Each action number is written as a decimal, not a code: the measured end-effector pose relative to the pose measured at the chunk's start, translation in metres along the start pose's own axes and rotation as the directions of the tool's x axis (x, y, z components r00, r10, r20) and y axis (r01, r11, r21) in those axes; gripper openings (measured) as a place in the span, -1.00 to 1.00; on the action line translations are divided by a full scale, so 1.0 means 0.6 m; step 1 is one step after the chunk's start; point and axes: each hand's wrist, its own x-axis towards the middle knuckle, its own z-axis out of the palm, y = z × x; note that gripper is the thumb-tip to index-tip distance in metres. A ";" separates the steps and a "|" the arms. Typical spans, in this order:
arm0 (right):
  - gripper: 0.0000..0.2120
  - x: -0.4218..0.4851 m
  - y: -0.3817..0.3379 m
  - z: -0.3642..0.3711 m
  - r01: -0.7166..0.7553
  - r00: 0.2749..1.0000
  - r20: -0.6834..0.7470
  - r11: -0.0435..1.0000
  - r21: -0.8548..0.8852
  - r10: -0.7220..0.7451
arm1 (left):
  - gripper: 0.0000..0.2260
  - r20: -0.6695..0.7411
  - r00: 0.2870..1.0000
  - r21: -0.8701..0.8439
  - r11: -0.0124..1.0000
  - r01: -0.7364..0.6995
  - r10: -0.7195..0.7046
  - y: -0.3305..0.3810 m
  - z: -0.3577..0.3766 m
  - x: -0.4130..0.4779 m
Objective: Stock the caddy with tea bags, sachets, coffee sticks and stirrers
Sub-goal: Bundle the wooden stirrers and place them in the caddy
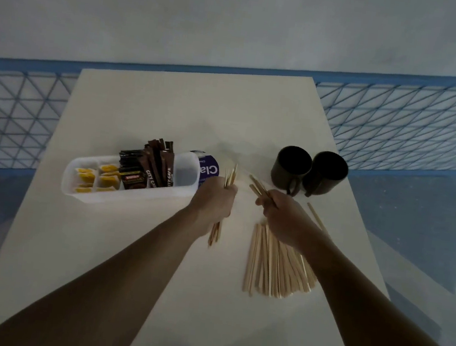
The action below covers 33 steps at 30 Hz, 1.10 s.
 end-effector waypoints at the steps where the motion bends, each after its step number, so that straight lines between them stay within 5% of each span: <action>1: -0.78 0.008 -0.017 0.006 0.014 1.000 -0.002 1.000 0.027 -0.014 | -0.75 -0.020 1.000 -0.012 1.000 -0.022 0.022 0.007 -0.016 0.003; 13: -0.82 0.086 -0.194 0.066 0.112 0.994 -0.043 0.931 0.347 -0.103 | -0.80 -0.309 0.940 -0.325 0.913 -0.244 0.142 0.051 -0.149 0.033; 22: -0.81 0.141 -0.248 0.110 0.150 0.975 -0.220 0.758 0.634 -0.009 | -0.80 -0.403 0.901 -0.269 0.920 -0.284 0.160 0.040 -0.178 0.063; 33: -0.74 0.165 -0.236 0.153 0.174 0.981 -0.168 0.801 0.572 -0.093 | -0.82 -0.414 0.893 -0.241 0.925 -0.293 0.175 0.022 -0.165 0.096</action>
